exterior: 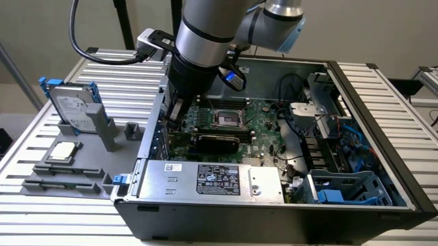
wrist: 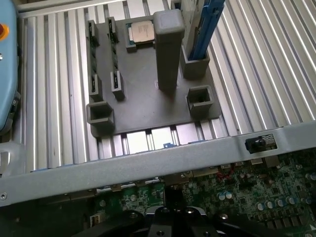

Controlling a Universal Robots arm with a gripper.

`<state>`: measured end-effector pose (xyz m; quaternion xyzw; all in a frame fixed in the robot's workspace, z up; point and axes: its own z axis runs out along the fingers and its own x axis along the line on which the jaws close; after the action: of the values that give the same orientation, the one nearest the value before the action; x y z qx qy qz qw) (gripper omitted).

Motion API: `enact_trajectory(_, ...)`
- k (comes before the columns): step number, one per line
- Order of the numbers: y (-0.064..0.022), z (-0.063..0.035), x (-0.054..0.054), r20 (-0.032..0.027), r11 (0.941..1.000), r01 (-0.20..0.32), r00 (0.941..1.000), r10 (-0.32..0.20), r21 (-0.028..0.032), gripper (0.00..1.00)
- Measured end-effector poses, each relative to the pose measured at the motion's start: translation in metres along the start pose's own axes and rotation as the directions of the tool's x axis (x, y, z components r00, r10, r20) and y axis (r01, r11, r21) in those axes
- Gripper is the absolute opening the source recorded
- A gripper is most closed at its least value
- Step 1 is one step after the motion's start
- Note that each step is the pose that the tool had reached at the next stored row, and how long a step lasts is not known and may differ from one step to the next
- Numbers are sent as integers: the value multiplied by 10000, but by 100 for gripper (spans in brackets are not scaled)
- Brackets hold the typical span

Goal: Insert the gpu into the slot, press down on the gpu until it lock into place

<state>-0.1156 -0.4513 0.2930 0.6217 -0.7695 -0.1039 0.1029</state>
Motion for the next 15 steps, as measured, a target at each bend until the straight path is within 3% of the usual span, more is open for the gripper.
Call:
enact_trajectory(2,6,6,-2,7,10000,0,10000,0,21,11)
enact_trajectory(15,46,18,-45,11,10000,-10,10000,10,23,11)
